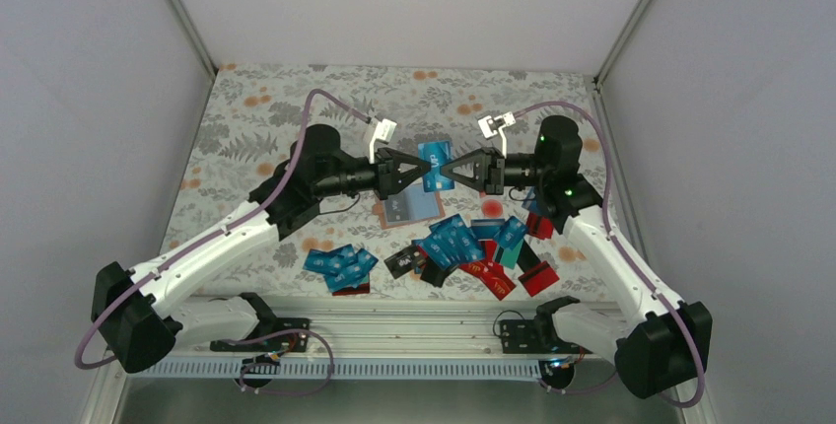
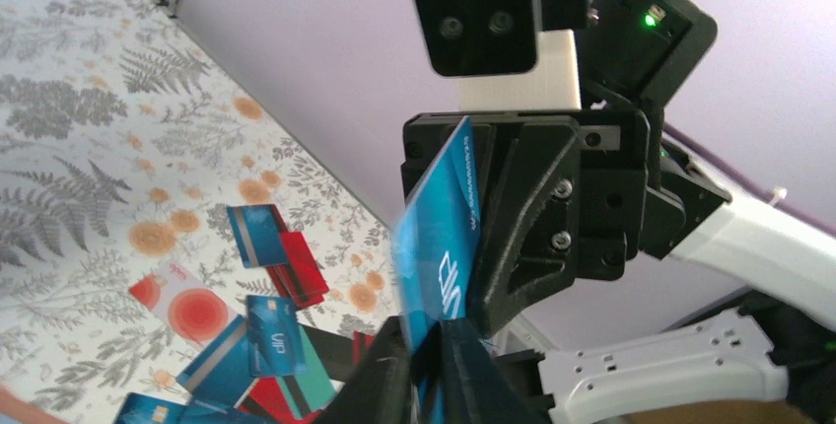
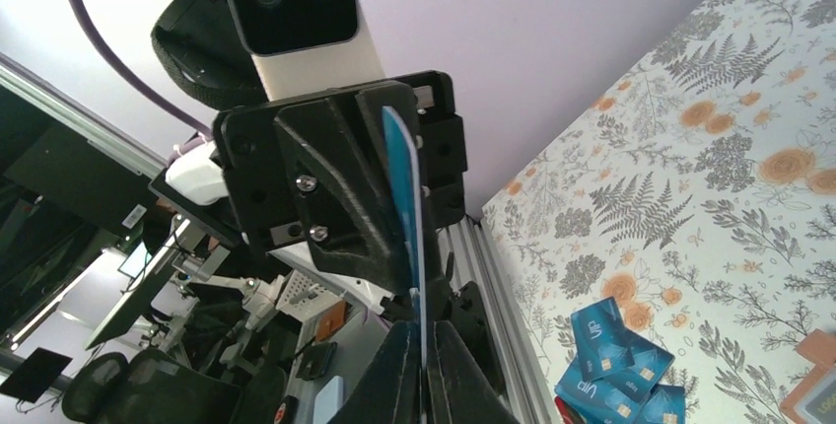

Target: Put the credit cards into the card holder

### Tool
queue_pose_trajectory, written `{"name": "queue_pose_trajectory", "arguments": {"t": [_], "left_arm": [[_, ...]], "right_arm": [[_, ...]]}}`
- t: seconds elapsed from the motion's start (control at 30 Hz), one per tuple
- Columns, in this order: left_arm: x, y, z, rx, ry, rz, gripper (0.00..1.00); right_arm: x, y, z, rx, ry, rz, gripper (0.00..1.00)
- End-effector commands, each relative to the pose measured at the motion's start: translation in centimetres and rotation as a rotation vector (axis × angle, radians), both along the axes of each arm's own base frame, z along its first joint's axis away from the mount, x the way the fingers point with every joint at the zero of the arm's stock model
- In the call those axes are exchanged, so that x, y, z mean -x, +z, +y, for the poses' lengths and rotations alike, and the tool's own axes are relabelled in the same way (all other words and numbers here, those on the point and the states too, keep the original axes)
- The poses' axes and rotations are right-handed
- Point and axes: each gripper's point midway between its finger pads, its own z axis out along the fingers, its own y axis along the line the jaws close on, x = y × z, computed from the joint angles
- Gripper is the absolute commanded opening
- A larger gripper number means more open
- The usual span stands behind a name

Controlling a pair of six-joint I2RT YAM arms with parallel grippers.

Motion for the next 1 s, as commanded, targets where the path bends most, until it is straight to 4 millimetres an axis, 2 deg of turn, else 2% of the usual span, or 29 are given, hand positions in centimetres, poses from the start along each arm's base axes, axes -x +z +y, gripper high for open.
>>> {"name": "queue_pose_trajectory", "arguments": {"t": [0.0,0.1,0.17,0.2,0.27,0.33,0.5,0.67,0.73,0.97], "left_arm": [[-0.1,-0.1,-0.2,0.018,-0.013,-0.006,0.03],[-0.9,-1.6,0.6,-0.028,0.051,0.031,0.02],[-2.1,-3.6,1.6,-0.101,0.138,0.078,0.02],[-2.8,-5.0,2.3,-0.141,0.189,0.111,0.02],[-3.7,-7.8,3.6,-0.206,0.263,0.176,0.03],[-4.3,-10.3,4.5,-0.248,0.313,0.241,0.02],[-5.0,-14.6,5.7,-0.281,0.387,0.369,0.02],[-5.5,-19.5,6.9,-0.308,0.479,0.525,0.02],[-5.6,-20.8,6.9,-0.298,0.491,0.56,0.03],[-7.0,-22.9,6.1,-0.264,0.5,0.605,0.02]], "right_arm": [[0.0,1.0,0.3,-0.004,0.012,-0.029,0.07],[-1.7,-0.5,0.3,0.055,-0.066,0.003,0.32],[-3.7,-2.9,0.1,0.134,-0.162,0.061,0.5],[-5.3,-4.9,-0.2,0.194,-0.237,0.103,0.53],[-7.2,-8.8,-0.9,0.299,-0.337,0.194,0.54],[-8.2,-12.5,-1.4,0.386,-0.386,0.285,0.51],[-9.3,-18.3,-1.7,0.483,-0.418,0.408,0.46],[-10.1,-21.8,-1.6,0.53,-0.426,0.472,0.42],[-10.3,-23.2,-1.6,0.549,-0.428,0.499,0.4],[-10.8,-26.9,-1.3,0.583,-0.416,0.574,0.33]]}}
